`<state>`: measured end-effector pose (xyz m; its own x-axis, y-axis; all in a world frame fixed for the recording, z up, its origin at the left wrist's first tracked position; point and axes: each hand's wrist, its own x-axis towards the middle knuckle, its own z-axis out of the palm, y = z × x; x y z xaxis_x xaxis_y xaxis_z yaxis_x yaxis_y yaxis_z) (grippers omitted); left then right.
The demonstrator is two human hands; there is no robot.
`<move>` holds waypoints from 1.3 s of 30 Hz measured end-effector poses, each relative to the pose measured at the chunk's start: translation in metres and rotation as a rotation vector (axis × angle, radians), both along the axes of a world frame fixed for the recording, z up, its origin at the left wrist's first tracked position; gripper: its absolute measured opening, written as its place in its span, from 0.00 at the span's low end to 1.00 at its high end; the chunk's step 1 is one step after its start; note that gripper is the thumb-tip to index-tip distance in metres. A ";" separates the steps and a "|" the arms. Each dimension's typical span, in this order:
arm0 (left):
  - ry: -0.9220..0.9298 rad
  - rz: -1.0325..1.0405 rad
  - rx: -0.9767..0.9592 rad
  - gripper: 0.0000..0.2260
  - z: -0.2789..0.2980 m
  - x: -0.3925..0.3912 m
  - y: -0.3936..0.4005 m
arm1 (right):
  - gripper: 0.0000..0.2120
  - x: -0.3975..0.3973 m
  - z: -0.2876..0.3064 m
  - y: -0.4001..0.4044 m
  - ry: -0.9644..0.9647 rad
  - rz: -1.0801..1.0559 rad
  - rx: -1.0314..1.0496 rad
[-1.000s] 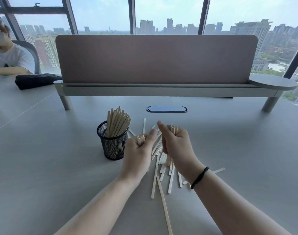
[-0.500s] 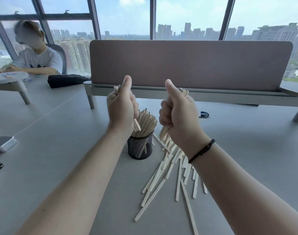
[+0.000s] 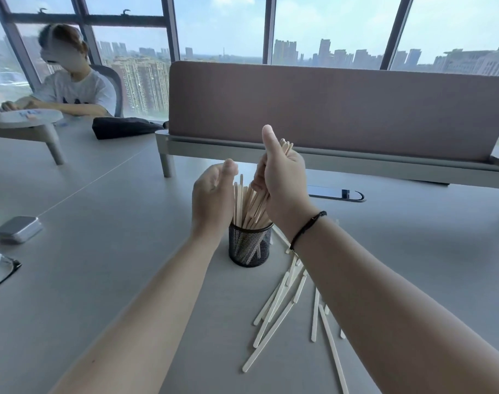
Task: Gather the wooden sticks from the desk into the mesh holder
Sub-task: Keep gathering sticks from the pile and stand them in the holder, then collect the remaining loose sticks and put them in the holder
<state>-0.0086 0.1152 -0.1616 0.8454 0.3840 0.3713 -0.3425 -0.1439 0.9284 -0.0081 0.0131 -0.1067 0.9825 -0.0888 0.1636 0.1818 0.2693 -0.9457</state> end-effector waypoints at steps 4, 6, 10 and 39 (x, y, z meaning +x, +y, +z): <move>-0.043 -0.019 -0.009 0.14 -0.002 -0.003 -0.001 | 0.23 0.007 -0.008 0.005 -0.041 0.022 -0.077; -0.068 -0.002 0.064 0.13 -0.001 -0.006 0.000 | 0.18 0.008 -0.009 0.004 -0.102 0.022 -0.104; -0.127 -0.042 0.230 0.16 0.004 -0.006 -0.001 | 0.11 0.011 -0.017 -0.006 -0.286 -0.063 -0.397; 0.425 -0.443 1.203 0.41 -0.072 -0.035 -0.091 | 0.27 -0.033 -0.136 -0.204 0.068 -0.172 -1.311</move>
<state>-0.0435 0.0238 -0.2340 0.9452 -0.3244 -0.0377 -0.2914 -0.8899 0.3510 -0.0407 -0.1911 -0.2432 0.9844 -0.0272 0.1739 0.0634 -0.8668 -0.4947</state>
